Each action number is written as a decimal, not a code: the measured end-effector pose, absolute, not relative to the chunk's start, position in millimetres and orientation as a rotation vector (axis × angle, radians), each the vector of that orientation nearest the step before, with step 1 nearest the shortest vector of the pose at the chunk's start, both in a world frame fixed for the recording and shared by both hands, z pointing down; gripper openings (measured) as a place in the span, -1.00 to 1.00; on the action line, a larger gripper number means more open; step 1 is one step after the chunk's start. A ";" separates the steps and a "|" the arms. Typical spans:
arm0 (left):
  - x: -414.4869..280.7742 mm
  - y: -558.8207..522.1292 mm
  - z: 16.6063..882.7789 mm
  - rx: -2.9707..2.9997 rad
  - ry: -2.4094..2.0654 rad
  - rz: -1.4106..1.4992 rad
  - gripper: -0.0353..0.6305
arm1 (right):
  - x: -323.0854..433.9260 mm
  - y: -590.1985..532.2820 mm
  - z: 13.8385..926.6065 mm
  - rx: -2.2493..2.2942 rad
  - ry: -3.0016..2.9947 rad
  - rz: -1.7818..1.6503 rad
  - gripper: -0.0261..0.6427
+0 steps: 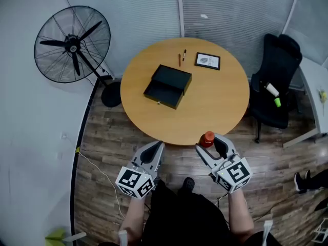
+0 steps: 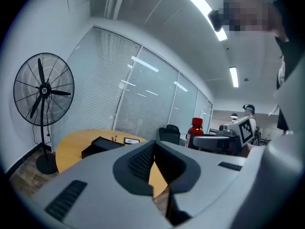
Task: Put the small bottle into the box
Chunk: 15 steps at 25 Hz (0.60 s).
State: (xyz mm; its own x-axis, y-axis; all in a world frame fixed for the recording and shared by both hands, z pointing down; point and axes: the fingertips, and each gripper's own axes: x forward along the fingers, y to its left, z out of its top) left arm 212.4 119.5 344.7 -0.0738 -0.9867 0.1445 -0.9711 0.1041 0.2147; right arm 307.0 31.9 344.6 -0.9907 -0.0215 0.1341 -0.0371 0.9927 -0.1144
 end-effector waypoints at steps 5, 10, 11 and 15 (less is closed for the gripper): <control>207.2 126.5 347.7 1.939 -2.128 -0.087 -0.90 | 302.9 38.5 341.0 0.045 -3.032 0.183 -0.25; 192.6 131.8 347.0 1.961 -2.103 -0.090 -0.90 | 286.8 45.6 340.6 0.051 -3.030 0.199 -0.25; 187.7 133.4 346.4 1.967 -2.098 -0.090 -0.90 | 281.4 47.8 340.3 0.053 -3.028 0.201 -0.25; 160.0 143.0 344.2 1.989 -2.081 -0.069 -0.90 | 253.7 58.8 336.0 0.068 -3.030 0.219 -0.25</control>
